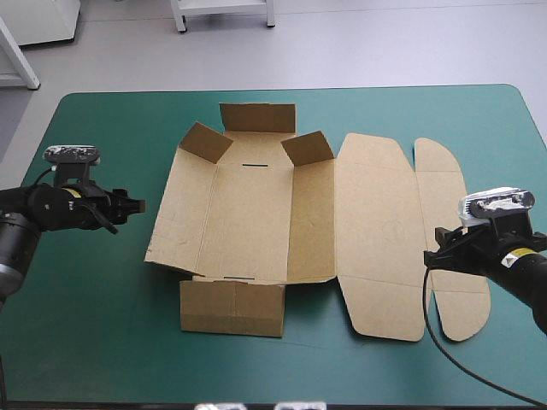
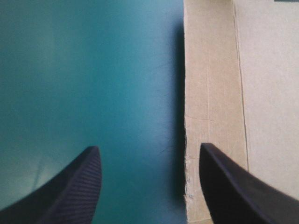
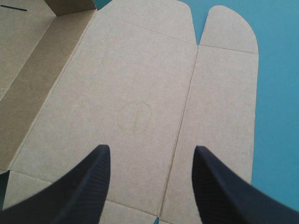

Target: Fold the box

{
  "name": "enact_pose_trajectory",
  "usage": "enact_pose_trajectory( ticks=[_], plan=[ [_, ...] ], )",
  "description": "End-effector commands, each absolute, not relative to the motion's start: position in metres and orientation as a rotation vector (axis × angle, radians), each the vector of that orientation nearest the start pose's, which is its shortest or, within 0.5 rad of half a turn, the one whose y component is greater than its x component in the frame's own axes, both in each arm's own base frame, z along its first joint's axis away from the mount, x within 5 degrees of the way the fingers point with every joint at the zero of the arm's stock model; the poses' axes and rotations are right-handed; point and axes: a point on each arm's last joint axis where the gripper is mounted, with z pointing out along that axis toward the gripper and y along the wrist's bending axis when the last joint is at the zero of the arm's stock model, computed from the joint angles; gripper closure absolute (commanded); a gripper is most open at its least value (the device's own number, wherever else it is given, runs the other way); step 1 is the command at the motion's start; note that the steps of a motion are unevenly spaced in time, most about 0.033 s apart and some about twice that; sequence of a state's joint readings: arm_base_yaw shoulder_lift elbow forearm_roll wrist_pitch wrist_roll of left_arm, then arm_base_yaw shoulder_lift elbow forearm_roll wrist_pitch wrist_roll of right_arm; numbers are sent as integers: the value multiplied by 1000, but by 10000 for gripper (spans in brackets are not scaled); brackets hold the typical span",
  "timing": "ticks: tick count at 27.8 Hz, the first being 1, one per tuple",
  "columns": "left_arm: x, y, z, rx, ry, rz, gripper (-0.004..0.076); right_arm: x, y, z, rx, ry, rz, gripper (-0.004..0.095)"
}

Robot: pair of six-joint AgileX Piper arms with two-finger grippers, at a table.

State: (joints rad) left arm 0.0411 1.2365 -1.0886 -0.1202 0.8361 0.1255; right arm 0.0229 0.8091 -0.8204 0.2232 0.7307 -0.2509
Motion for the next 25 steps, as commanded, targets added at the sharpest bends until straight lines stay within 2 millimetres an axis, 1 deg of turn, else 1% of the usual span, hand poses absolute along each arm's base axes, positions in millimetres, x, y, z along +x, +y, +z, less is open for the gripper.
enact_pose_trajectory(
  ticks=[1,3,5,9,13,16,19,22,25],
  plan=[
    [267,29,342,-118,2383,-395,283,158,15,367,-180,2056,104,346],
    [274,41,338,-158,2336,-517,283,158,15,367,-178,2048,103,344],
    [283,47,330,-171,2301,-651,283,158,15,367,-178,2047,102,344],
    [298,50,308,-192,2349,-765,282,159,15,368,-178,2046,102,344],
    [307,49,294,-167,2373,-849,282,159,15,368,-178,2046,102,344],
    [310,49,282,-161,2396,-863,283,159,15,368,-177,2045,102,344],
    [312,51,262,-210,2412,-861,283,159,15,368,-177,2045,102,344],
    [310,46,242,-230,2413,-948,283,158,15,367,-178,2047,102,344],
    [308,35,228,-217,2431,-980,283,158,15,367,-181,2055,102,344]
  ],
)
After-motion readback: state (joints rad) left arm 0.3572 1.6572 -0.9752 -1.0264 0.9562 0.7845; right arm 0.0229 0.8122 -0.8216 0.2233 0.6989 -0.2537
